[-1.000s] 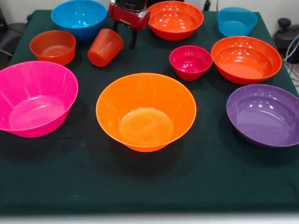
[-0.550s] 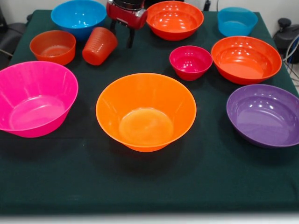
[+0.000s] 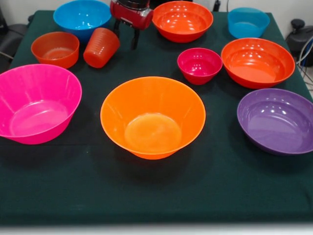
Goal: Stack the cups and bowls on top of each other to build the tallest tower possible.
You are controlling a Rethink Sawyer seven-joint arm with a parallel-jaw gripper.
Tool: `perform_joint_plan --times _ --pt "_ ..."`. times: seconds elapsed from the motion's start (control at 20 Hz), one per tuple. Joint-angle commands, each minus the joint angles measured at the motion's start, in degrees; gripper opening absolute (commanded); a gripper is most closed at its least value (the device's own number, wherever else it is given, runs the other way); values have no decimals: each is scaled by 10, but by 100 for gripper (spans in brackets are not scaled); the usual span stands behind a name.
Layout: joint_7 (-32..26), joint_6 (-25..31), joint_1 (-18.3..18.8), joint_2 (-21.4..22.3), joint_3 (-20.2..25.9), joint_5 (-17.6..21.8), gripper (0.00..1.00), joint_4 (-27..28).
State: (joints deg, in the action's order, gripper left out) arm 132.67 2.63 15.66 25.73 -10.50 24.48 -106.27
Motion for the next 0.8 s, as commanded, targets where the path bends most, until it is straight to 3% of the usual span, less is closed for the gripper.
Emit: perform_joint_plan --times 0.05,0.15,0.2,0.8 --pt "43 -3 -16 -24 33 -18 100 49" --pt "38 -9 -17 -26 30 -12 100 54" --pt "35 -12 -18 -27 29 -8 0 57" --pt "37 -19 -13 -26 33 -7 0 60"
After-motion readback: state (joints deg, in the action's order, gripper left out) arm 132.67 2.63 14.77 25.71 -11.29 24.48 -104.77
